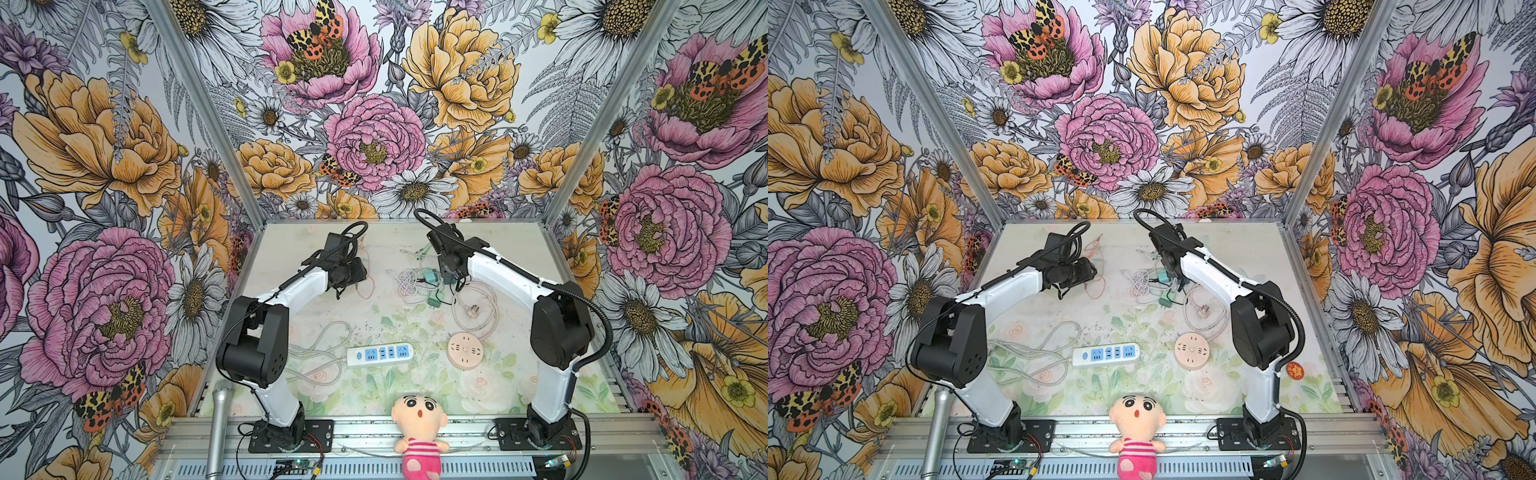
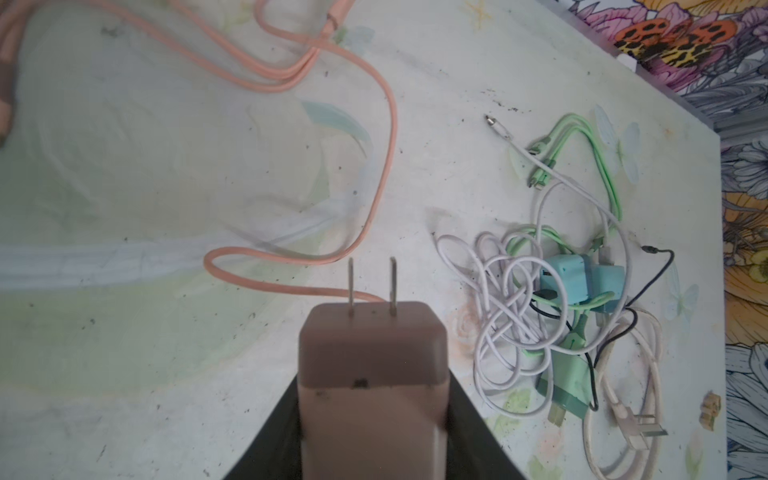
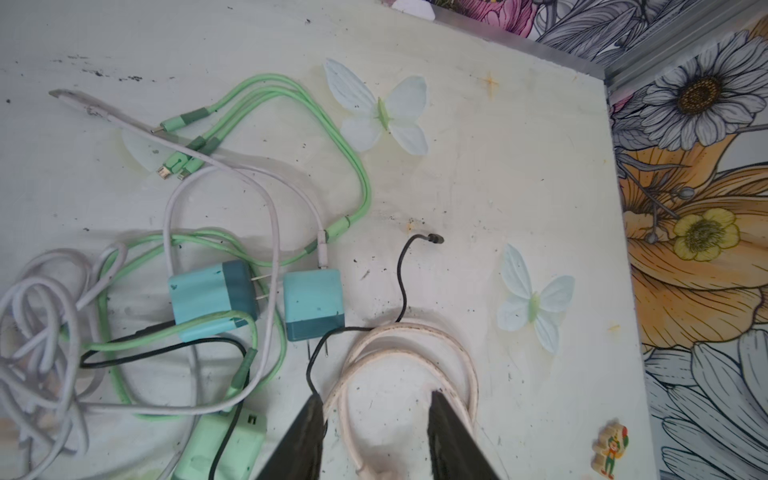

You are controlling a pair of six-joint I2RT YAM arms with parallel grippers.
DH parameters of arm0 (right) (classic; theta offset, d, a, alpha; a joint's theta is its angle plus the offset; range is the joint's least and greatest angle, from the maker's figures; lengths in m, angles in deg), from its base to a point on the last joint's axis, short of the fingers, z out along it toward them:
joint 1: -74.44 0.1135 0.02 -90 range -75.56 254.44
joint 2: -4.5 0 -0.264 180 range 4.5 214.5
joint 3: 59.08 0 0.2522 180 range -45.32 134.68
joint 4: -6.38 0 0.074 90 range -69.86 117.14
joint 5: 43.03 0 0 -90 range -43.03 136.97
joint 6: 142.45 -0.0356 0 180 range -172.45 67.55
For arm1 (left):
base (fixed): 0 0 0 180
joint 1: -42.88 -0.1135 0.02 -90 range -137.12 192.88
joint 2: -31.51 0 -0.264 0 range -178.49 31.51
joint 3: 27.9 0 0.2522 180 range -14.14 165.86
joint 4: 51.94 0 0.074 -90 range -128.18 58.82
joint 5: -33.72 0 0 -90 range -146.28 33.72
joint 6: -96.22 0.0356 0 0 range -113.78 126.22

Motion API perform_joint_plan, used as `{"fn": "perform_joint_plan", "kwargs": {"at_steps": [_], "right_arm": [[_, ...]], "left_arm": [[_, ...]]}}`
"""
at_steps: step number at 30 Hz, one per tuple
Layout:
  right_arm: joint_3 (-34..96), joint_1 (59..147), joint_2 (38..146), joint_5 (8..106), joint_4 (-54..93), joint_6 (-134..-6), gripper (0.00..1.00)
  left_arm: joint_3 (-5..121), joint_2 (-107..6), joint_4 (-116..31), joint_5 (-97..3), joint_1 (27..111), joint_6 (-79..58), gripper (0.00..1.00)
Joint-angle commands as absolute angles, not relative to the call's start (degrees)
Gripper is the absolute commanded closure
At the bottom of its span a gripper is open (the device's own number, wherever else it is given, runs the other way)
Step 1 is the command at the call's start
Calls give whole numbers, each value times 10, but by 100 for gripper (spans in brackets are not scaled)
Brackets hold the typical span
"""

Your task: Insert the plug

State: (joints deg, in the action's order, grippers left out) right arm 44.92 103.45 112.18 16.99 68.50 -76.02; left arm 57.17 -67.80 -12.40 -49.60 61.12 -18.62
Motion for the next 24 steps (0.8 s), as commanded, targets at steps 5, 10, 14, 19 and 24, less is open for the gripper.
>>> {"fn": "perform_joint_plan", "kwargs": {"at_steps": [5,10,14,19,24], "right_arm": [[396,1003,1054,177,676,-784,55],[349,983,1016,185,665,-800,55],[323,969,992,190,658,-801,55],[307,964,976,196,655,-798,55],[297,964,974,210,651,-800,56]], "left_arm": [[679,-759,7,-521,671,2,60],[702,-813,42,-525,707,28,59],[697,-829,42,-525,718,32,58],[685,-838,42,-524,724,22,57],[664,-823,42,-518,724,18,50]]}}
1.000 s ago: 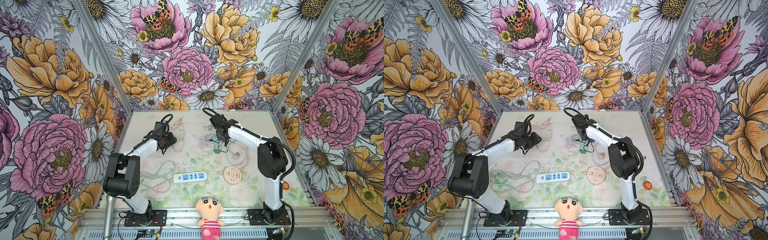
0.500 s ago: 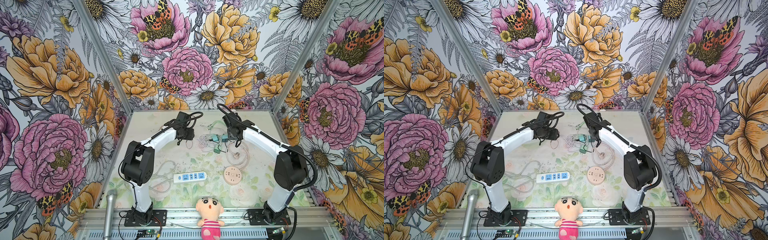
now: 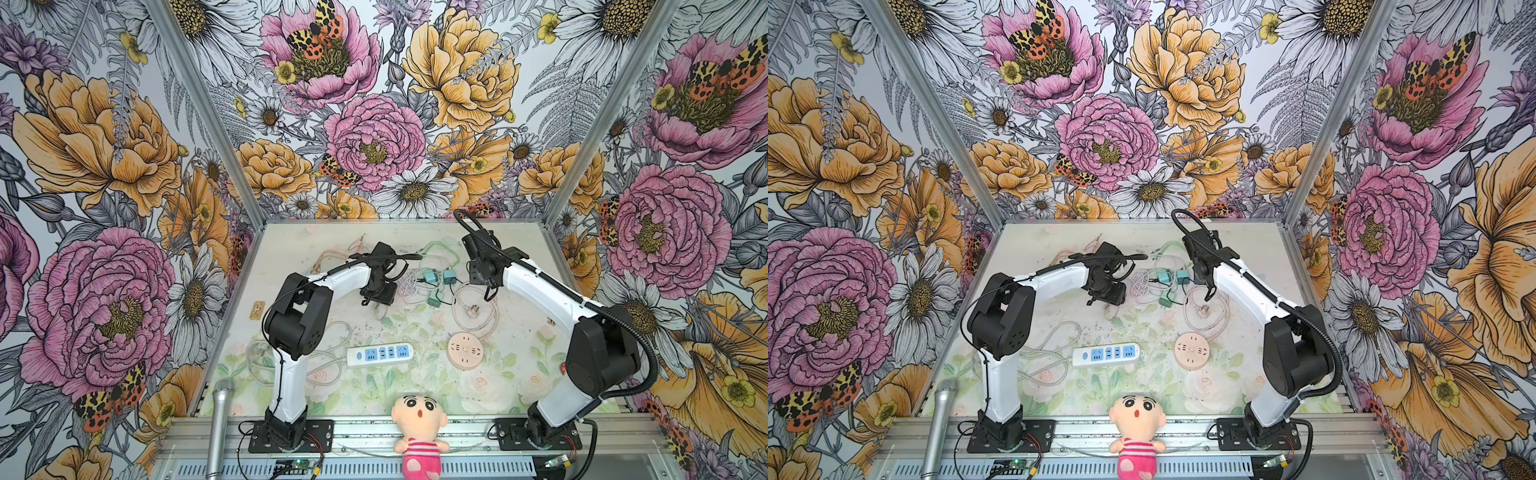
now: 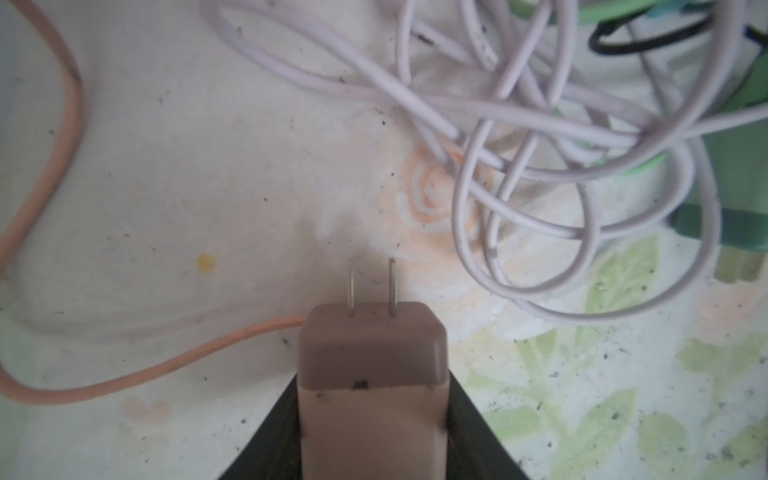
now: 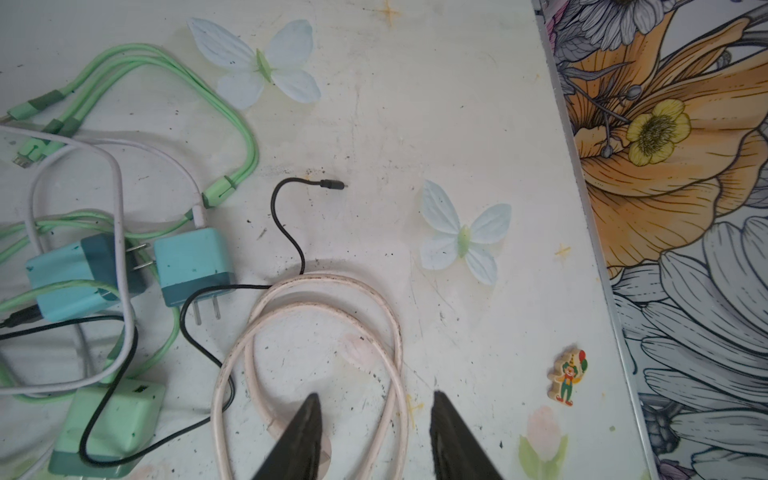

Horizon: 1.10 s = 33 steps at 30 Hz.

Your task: Insert the plug

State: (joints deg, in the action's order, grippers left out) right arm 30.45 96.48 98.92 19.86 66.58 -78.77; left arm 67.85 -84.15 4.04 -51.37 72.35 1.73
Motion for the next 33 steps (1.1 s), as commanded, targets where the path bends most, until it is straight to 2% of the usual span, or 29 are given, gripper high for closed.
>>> {"fn": "perform_joint_plan", "kwargs": {"at_steps": [1,12,21,26,33], "right_arm": [[296,964,974,214,650,-801,56],[274,985,960,254,637,-803,58],[294,1059,993,303,592,-773,60],[308,1074,1024,389,549,-810,59],[355,1111,1085,419,523,-815,56]], "left_arm": [[660,-819,43,-516,723,17,49],[624,-752,41,-477,677,-32,39],[613,-737,40,-516,598,-161,43],[637,-757,35,-530,591,-175,45],[663,-802,16,-514,591,-215,46]]}}
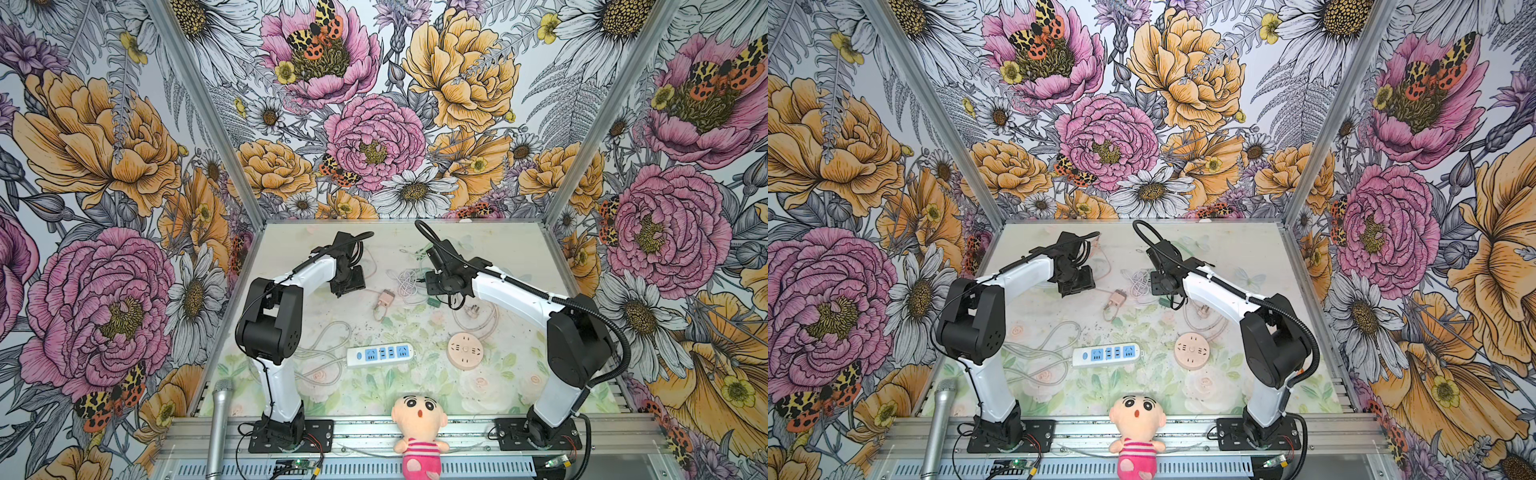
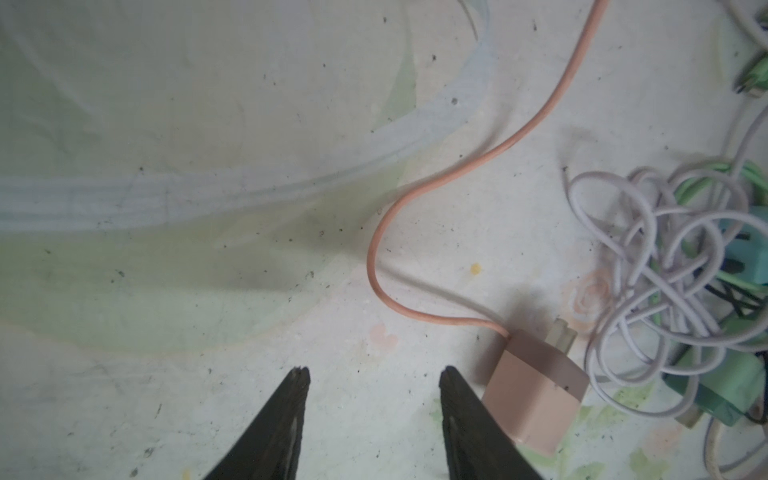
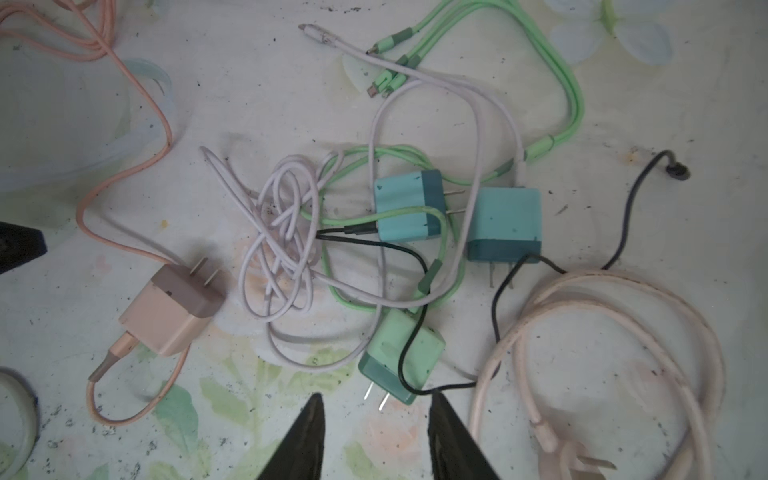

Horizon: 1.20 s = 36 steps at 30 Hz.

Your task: Insert the plug

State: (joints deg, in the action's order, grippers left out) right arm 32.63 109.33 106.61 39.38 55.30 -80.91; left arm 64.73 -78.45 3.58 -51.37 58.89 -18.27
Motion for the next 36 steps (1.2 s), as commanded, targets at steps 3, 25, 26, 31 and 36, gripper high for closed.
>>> {"fn": "perform_joint_plan", "kwargs": {"at_steps": [3,25,26,31,36], "right_arm": [[364,1120,1100,425,511,-805,54],[356,1160,1130,442,436,-633,40],[355,1161,1131,442,434,-630,40],[353,1163,1135,450,423,-628,40],[353,1167,1137,453,417,-621,40]], "left_arm": [[659,-815,-2,-510,590,-236,46],[641,-802,-14,-496,554,-230,97],[640,-794,-14,-491,550,-223,99],[651,-755,-8,-475,540,-205,100],[676,-752,18,-465,542,-194,80]]}}
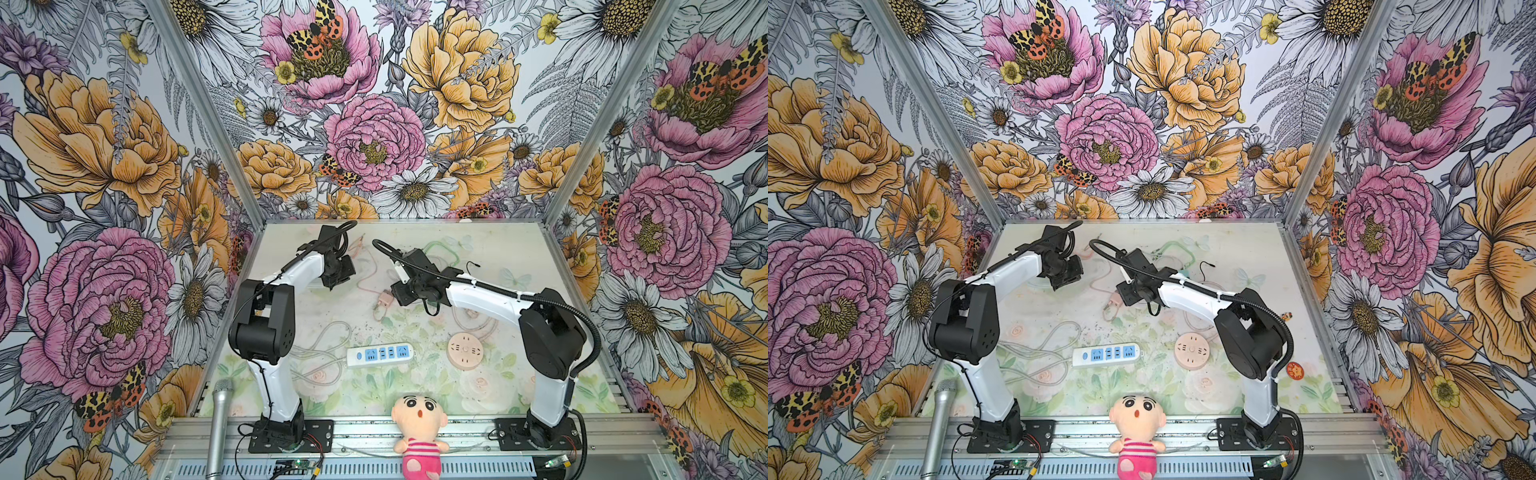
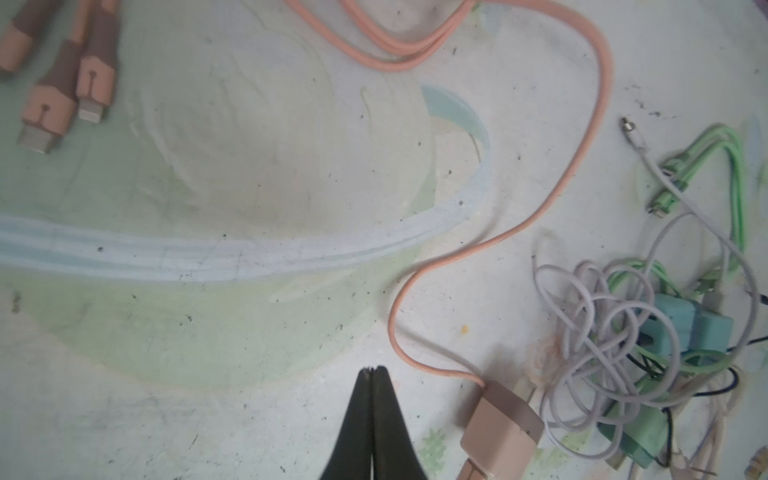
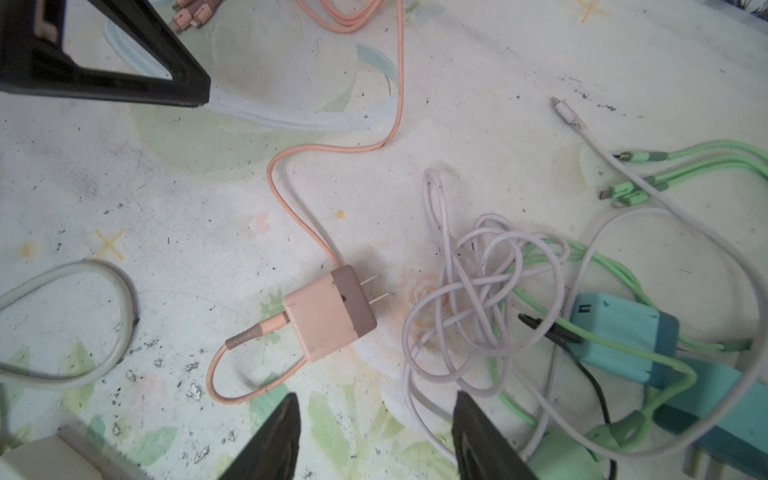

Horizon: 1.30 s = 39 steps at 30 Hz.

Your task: Insert the plug

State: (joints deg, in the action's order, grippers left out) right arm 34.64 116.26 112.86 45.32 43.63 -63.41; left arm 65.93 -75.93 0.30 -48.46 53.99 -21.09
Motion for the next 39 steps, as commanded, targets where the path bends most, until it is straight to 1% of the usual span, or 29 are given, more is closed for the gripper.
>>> {"fn": "perform_joint_plan", "kwargs": {"at_steps": [1,4,5,8,15,27,32,36,39], "right_arm": [[353,1169,1137,448,418,-620,40],[349,1170,1132,432,418,-619,39],[347,1170,1129,425,418,-618,39],[339,1171,1119,407,418,-616,39],[313,1171,1095,368,417,-612,39],[266,1171,1059,329,395,-616,39],[252,1171,1044,311,392,-612,39],[244,1171,1038,302,389,-612,39],[237,1171,1032,298,388,-612,39]], "left_arm": [[679,-755,23,-468,545,-196,75],[678,-769,28,-484,563,-202,59],[681,-775,33,-496,572,-205,55],[690,-794,42,-520,592,-219,52],[702,-821,45,-545,609,-262,49],[731,-866,46,-546,614,-301,49],[740,-879,46,-545,616,-311,52],[745,-889,45,-543,618,-318,59],[750,-898,45,-543,622,-321,71]]}}
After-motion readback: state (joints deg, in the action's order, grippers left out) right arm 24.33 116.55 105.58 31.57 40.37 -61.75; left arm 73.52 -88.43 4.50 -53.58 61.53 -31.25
